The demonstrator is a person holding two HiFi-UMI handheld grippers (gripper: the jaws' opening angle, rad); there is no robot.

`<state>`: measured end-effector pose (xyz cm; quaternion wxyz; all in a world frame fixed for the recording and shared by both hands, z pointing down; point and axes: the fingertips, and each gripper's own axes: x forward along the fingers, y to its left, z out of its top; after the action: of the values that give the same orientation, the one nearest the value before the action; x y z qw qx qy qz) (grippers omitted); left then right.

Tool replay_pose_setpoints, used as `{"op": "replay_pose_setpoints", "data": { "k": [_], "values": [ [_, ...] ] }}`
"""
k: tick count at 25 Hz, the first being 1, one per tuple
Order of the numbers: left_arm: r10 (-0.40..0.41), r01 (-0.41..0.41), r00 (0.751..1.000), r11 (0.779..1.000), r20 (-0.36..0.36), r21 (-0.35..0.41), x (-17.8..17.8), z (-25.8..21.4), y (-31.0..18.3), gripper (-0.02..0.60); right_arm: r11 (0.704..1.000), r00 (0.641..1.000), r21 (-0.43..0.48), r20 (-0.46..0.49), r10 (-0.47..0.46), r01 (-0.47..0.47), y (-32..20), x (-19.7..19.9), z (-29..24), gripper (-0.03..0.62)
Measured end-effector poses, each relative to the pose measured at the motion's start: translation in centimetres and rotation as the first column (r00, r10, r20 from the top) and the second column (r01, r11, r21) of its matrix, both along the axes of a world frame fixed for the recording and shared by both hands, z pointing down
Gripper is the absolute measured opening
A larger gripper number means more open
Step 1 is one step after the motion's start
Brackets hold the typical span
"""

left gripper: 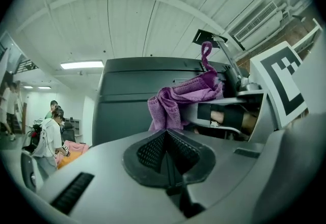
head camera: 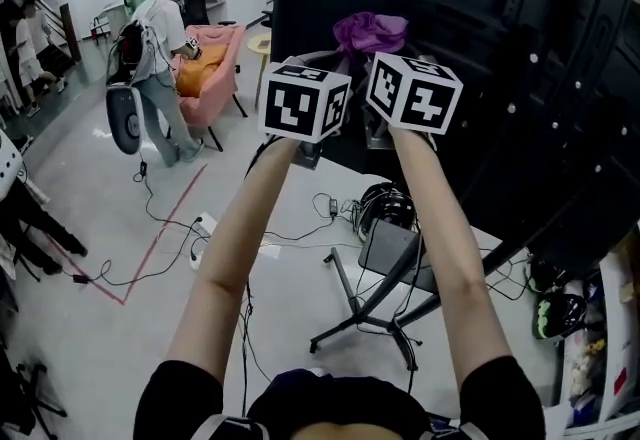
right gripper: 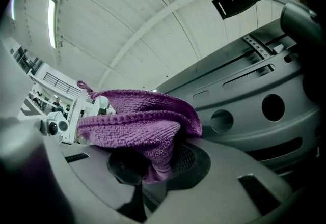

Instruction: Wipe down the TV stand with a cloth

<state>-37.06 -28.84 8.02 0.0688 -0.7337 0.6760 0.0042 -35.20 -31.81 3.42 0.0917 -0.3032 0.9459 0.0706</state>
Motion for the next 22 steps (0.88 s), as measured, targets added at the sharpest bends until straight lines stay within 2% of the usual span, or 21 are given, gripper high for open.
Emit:
{"op": "replay_pose_setpoints", "data": {
  "k": [7,12,22],
  "values": [
    [0.036,-0.036,0.999,0.999,0.011,0.003,1.5,0.0,-1.1,0.006,0.996,0.996,0.012,-0.004,0.093,-0.093,-1.8,2.4,-0.1,0.064],
    [0.086,-0.086,0.996,0.996,0.017,0.002,3.9,0.0,-2.5,0.006,0.986,0.987,0.046,-0.023,0.159,-0.157,-2.5,4.7,0.1,0.064],
    [0.18,-0.179,0.983,0.984,0.036,-0.011,9.1,0.3,-3.5,0.006,0.966,0.965,-0.033,0.058,0.257,-0.256,-3.4,11.6,0.1,0.064]
  ]
}}
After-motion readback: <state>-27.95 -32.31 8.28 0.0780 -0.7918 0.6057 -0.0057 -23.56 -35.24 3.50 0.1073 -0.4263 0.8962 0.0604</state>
